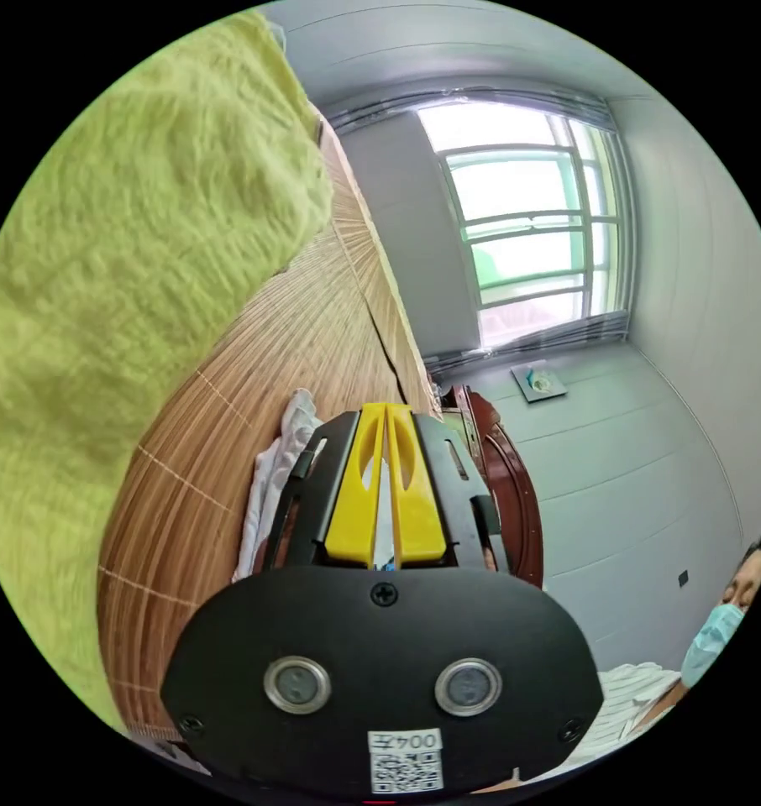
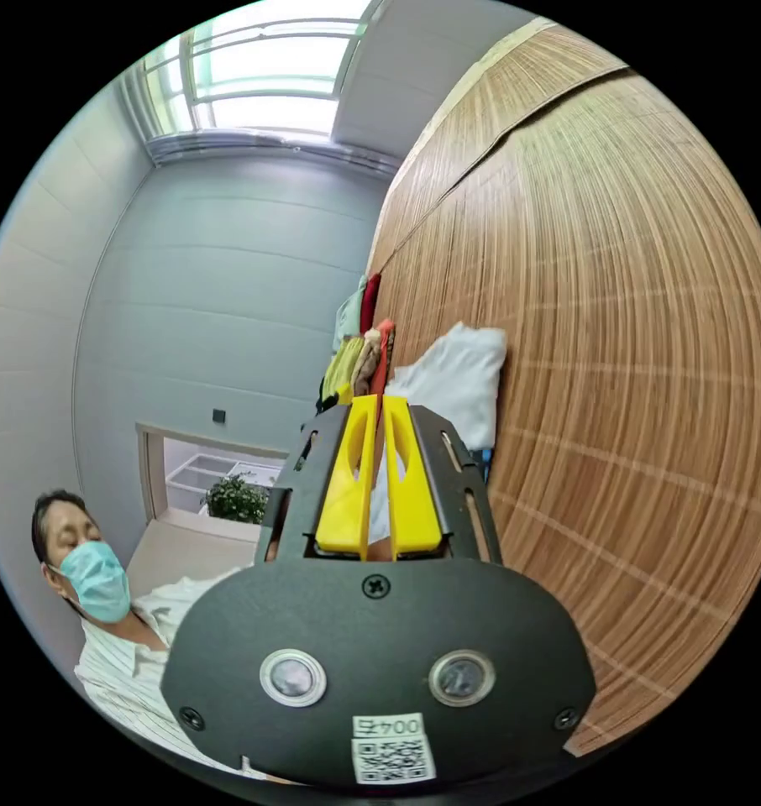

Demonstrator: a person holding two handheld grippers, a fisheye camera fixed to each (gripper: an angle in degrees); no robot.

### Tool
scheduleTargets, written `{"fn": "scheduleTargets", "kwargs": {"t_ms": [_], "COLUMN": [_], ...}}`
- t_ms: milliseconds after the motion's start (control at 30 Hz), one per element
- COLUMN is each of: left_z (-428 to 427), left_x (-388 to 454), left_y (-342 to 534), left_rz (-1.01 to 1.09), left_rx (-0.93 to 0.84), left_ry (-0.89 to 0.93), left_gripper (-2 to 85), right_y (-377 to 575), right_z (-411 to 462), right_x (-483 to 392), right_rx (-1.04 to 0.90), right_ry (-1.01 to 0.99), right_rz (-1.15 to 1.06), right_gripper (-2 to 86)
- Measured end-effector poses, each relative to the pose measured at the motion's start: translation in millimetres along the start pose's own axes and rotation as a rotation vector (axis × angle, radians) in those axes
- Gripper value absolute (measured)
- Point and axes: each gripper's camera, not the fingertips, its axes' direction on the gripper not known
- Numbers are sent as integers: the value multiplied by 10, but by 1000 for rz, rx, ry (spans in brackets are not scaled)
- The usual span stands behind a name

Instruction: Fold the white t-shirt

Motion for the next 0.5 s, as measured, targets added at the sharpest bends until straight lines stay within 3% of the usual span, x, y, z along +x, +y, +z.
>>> {"fn": "scheduleTargets", "kwargs": {"t_ms": [133,267,500], "left_z": [-760,-1324,-1391], "left_x": [289,84,94], "left_y": [635,1416,2254], "left_rz": [93,38,6], "left_rx": [-97,-95,-102], "left_ry": [-98,-161,-215], "left_gripper": [2,2,6], "right_y": [1000,1787,2031], "right_z": [-135,-76,266], "right_x": [79,278,-80], "right_rx": [-53,-66,-149], "right_ry": [-35,-15,35], "right_rz": [20,86,-40], "right_gripper": [52,52,48]}}
